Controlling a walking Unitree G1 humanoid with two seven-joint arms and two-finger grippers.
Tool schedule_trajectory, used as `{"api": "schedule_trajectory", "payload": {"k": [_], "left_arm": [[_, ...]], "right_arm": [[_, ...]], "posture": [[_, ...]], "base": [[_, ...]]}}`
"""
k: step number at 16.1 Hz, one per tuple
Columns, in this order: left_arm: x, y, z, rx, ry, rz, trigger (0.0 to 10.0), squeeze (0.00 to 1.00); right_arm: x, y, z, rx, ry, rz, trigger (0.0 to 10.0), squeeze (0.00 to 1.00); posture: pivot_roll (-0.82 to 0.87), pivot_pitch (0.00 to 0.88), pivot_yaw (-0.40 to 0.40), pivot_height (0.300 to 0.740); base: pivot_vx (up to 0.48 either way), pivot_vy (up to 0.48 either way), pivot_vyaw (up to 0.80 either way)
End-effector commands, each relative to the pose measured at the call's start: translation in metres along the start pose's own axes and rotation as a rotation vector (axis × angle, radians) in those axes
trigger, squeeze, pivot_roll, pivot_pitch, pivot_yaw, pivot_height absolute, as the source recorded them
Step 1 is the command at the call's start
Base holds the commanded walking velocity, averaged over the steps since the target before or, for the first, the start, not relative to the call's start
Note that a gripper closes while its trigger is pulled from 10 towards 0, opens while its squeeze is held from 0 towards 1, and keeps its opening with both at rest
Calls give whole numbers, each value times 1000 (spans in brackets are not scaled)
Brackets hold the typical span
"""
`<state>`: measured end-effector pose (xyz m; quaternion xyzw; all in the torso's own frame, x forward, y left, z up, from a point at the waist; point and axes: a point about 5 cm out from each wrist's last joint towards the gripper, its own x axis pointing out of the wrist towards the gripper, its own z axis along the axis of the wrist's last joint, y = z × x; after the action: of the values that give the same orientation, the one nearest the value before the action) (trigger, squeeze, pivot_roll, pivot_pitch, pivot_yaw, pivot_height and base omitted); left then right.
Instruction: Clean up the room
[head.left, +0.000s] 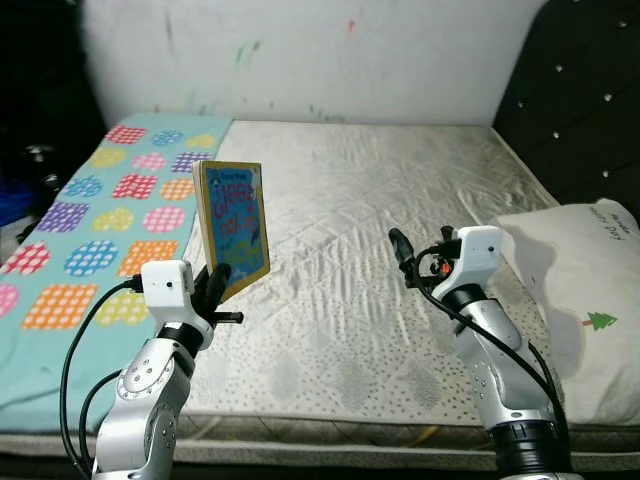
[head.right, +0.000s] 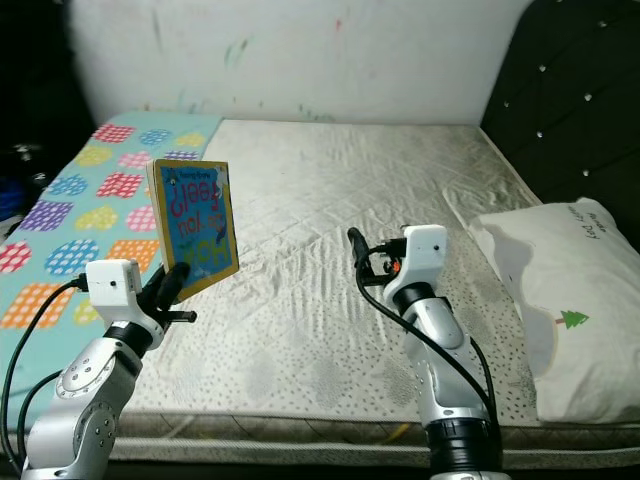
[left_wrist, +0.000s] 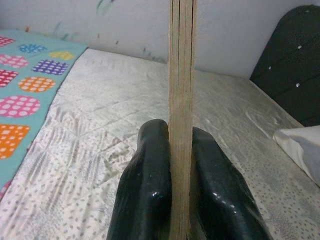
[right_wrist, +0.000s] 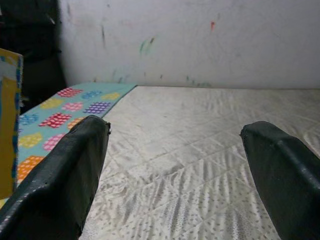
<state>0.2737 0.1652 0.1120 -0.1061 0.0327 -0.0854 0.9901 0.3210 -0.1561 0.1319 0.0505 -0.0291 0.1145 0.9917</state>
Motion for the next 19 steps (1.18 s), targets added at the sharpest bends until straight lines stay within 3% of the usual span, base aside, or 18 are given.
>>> {"api": "schedule_trajectory", "payload": {"k": [1,4,14,19], "left_arm": [[3,-9,10,3,-51,-36,10000,0],[9,-12,12,-12,-62,-46,10000,0],[7,-12,9,-20,-51,-39,10000,0],[6,-15,13,-31,-91,-84,10000,0]], "right_arm": [[-3,-4,-2,-8,5,-12,10000,0],[1,-3,1,-16,-4,-9,10000,0],[-2,-3,-2,-32,11,4,10000,0],[-3,-3,-4,-35,13,3,10000,0]], "posture": [[-19,0,-22,740],[-26,0,-25,740],[-30,0,-34,740],[-33,0,-31,740]], "base": [[0,-319,0],[0,-330,0],[0,-343,0],[0,0,0]]}}
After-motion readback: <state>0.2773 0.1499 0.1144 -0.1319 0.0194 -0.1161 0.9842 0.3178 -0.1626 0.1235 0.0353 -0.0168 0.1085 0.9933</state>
